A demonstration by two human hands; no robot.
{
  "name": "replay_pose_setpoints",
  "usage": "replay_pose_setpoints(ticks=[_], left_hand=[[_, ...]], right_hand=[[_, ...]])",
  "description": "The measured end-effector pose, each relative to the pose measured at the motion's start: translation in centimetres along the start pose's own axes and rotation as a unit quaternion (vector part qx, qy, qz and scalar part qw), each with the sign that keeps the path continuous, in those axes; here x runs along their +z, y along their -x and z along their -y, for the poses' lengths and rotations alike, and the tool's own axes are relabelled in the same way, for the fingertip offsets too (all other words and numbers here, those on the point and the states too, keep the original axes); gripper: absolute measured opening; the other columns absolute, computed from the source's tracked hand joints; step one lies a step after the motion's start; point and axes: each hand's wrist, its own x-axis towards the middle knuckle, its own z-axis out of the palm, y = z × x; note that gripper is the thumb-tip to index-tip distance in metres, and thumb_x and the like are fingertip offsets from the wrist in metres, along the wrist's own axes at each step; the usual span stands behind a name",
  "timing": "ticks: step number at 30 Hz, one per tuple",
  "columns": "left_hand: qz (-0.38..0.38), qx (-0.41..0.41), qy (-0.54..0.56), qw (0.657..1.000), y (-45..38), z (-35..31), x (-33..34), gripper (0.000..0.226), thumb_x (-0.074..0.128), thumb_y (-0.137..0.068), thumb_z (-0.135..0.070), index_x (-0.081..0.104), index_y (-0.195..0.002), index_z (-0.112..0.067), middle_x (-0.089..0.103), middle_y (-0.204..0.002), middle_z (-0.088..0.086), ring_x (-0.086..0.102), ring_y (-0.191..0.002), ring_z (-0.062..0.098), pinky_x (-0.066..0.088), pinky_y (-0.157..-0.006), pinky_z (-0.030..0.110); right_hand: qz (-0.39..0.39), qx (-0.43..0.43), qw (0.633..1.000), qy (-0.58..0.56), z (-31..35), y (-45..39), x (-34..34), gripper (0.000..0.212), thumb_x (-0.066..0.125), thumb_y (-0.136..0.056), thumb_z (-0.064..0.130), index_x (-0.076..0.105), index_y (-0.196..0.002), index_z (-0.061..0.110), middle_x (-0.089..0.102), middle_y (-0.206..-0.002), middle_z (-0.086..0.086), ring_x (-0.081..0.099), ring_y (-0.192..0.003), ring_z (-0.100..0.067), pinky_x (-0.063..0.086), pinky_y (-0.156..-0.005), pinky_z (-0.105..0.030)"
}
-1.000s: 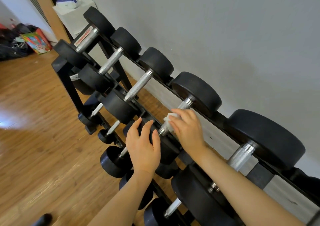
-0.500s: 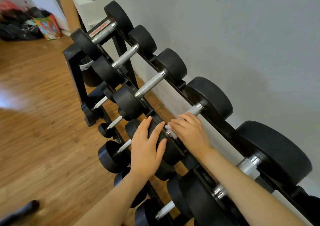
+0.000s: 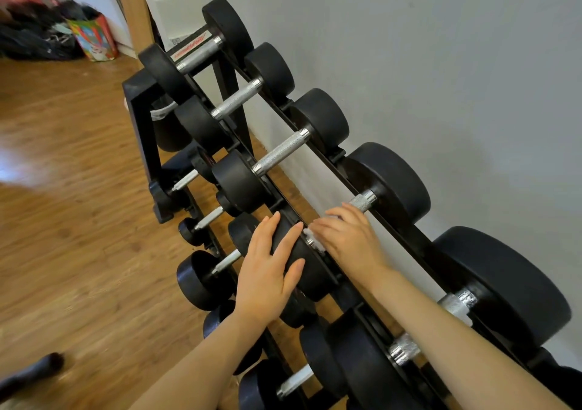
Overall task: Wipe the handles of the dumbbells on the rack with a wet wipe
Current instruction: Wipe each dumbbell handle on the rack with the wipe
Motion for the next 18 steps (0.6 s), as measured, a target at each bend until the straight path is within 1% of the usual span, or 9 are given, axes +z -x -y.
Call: replay_pose_setpoints(ticks=[3,5,8,9,10,12,13,15,18], left_hand=[[0.002,0.000,0.000,1.000,0.0,0.0,0.0,0.054,0.034,-0.098,-0.049,0.024,-0.150,-0.037,0.021,-0.160,0.005,0.017,-0.149,0.025,0.021,-0.115,0.040],[0.002,-0.001,0.002,1.000,0.0,0.0,0.0,0.054,0.034,-0.098,-0.049,0.024,-0.149,-0.037,0.021,-0.160,0.005,0.017,-0.149,0.025,0.021,-0.115,0.040],[0.000,-0.003,0.005,1.000,0.0,-0.1,0.0,0.053,0.034,-0.098,-0.049,0.027,-0.149,-0.035,0.023,-0.159,0.005,0.019,-0.148,0.026,0.022,-0.114,0.040],[-0.002,-0.003,0.006,1.000,0.0,-0.1,0.0,0.053,0.035,-0.098,-0.048,0.028,-0.149,-0.034,0.023,-0.159,0.006,0.019,-0.148,0.026,0.022,-0.114,0.040],[-0.003,-0.003,0.005,1.000,0.0,0.0,0.1,0.053,0.035,-0.098,-0.048,0.029,-0.149,-0.033,0.024,-0.159,0.006,0.020,-0.148,0.027,0.022,-0.114,0.041],[-0.002,-0.005,0.004,1.000,-0.1,0.0,0.2,0.053,0.035,-0.098,-0.048,0.029,-0.149,-0.034,0.024,-0.159,0.006,0.019,-0.148,0.027,0.022,-0.114,0.041],[-0.001,-0.004,0.005,1.000,0.0,0.1,0.2,0.053,0.035,-0.099,-0.049,0.029,-0.149,-0.034,0.023,-0.159,0.006,0.019,-0.148,0.027,0.022,-0.114,0.042],[-0.001,0.000,0.009,1.000,0.0,0.1,0.3,0.053,0.034,-0.099,-0.049,0.031,-0.149,-0.032,0.023,-0.159,0.006,0.019,-0.148,0.027,0.022,-0.114,0.042],[-0.002,-0.002,0.009,1.000,0.0,0.2,0.3,0.053,0.031,-0.100,-0.051,0.030,-0.149,-0.032,0.021,-0.159,0.004,0.017,-0.148,0.026,0.022,-0.115,0.041]], right_hand=[[0.011,-0.027,1.000,-0.007,0.7,0.6,0.5,0.025,0.066,-0.086,0.016,0.072,-0.110,0.016,0.070,-0.108,0.002,0.056,-0.108,-0.020,0.028,-0.110,-0.037],[-0.004,-0.011,1.000,0.020,0.2,0.6,-0.1,0.025,0.069,-0.084,0.015,0.072,-0.109,0.016,0.070,-0.108,0.001,0.058,-0.107,-0.022,0.031,-0.108,-0.039],[-0.041,0.041,0.998,0.033,-0.3,0.3,-0.8,0.022,0.059,-0.089,0.020,0.074,-0.105,0.015,0.071,-0.105,0.001,0.060,-0.105,-0.022,0.033,-0.105,-0.037],[-0.034,0.046,0.998,0.030,-0.2,0.2,-0.8,0.023,0.058,-0.090,0.021,0.074,-0.105,0.015,0.071,-0.105,0.001,0.060,-0.105,-0.021,0.032,-0.105,-0.037],[-0.014,0.035,0.999,0.026,0.1,0.2,-0.6,0.021,0.061,-0.089,0.019,0.073,-0.106,0.015,0.071,-0.105,0.002,0.059,-0.105,-0.020,0.031,-0.106,-0.036],[0.038,-0.007,0.999,0.013,0.6,-0.1,0.0,0.023,0.070,-0.084,0.016,0.073,-0.107,0.016,0.070,-0.103,0.004,0.060,-0.102,-0.017,0.026,-0.109,-0.033],[0.059,-0.024,0.998,0.007,0.7,-0.4,0.1,0.023,0.071,-0.084,0.016,0.073,-0.106,0.017,0.070,-0.100,0.005,0.061,-0.100,-0.017,0.024,-0.109,-0.032],[0.076,-0.038,0.996,0.019,0.1,-1.1,0.0,0.016,0.064,-0.090,0.022,0.074,-0.102,0.019,0.070,-0.092,0.006,0.062,-0.093,-0.017,0.026,-0.107,-0.032],[0.085,-0.019,0.996,0.031,-0.7,-1.6,-0.4,0.035,0.042,-0.095,0.034,0.074,-0.098,0.022,0.070,-0.087,0.008,0.062,-0.088,-0.018,0.027,-0.105,-0.032]])
